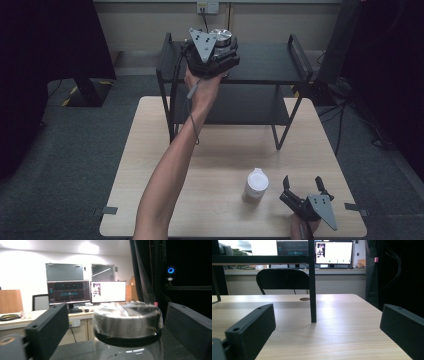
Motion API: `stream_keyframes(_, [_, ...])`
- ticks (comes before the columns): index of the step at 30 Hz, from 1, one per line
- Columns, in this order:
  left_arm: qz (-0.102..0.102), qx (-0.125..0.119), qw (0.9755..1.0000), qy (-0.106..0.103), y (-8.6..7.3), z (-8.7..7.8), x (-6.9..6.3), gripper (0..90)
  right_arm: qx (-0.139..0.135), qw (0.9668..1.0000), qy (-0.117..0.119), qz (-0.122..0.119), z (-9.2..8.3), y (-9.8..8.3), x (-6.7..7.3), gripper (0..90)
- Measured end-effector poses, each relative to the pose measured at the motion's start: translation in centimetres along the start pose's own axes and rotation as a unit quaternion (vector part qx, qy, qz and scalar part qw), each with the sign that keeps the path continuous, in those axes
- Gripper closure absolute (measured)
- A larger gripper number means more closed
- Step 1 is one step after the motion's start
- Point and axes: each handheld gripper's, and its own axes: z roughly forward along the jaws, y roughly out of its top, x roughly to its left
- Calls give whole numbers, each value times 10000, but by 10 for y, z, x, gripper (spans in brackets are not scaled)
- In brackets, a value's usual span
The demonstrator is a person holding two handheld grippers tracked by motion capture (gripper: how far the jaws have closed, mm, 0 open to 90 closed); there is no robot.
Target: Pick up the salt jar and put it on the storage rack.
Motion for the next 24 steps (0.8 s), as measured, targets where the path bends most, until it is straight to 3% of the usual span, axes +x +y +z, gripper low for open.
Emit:
stream_keyframes(3, [-75,103,9999,58,8,-5,-3,0,8,10000,2,-8,0,0,0,0])
stream_keyframes(5, [13,157,9998,97,11,-9,-7,0,7,10000,3,-9,0,0,0,0])
stream_keyframes(7, [104,173,9997,-112,11,-14,-3,0,9,10000,3,-4,0,0,0,0])
stream_keyframes(11, [2,283,9988,-399,16,-30,4,1,-8,10000,-5,-1,0,0,0,0])
stream_keyframes(16, [177,224,9988,-401,16,-51,3,2,21,10000,7,-13,0,1,0,0])
stream_keyframes(18, [139,208,9985,-484,14,-59,6,0,27,10000,22,-20,0,1,0,0])
stream_keyframes(24, [-59,111,9989,-456,3,-85,7,0,27,10000,21,-20,0,1,0,0])
